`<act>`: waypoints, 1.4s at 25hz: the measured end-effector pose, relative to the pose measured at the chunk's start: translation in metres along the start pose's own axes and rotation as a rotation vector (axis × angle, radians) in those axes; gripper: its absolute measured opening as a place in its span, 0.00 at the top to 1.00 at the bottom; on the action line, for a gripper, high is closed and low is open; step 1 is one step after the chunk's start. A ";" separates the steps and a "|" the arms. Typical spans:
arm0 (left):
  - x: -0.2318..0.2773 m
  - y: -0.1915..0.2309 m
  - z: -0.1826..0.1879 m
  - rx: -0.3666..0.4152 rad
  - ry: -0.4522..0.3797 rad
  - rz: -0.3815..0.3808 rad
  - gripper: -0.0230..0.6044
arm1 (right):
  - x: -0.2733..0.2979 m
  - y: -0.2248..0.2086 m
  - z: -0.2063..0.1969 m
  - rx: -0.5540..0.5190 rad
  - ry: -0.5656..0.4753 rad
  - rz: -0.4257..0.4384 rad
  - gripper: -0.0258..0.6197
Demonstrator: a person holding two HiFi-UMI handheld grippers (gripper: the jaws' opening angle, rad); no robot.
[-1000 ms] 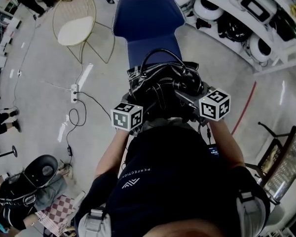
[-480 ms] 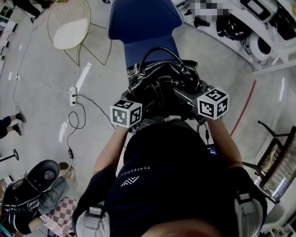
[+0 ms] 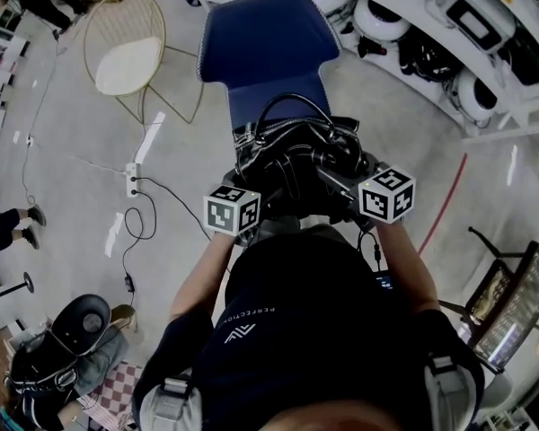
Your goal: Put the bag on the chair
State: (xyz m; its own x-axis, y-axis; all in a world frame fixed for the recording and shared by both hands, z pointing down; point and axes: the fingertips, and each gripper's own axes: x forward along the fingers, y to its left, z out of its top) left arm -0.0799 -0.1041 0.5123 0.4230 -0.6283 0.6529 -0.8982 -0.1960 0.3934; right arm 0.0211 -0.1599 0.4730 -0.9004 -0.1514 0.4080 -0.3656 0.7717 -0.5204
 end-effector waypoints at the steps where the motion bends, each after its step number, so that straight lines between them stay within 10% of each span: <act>1: 0.002 0.004 0.001 -0.005 0.003 -0.001 0.32 | 0.004 -0.002 0.001 0.003 0.004 -0.001 0.51; 35: 0.079 0.153 0.039 -0.002 0.128 0.060 0.35 | 0.149 -0.088 0.033 0.061 0.064 -0.002 0.51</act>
State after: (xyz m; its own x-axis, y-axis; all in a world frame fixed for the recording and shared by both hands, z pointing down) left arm -0.1883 -0.2132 0.5987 0.3806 -0.5378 0.7523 -0.9222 -0.1598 0.3523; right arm -0.0883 -0.2708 0.5546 -0.8834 -0.1120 0.4550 -0.3831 0.7318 -0.5636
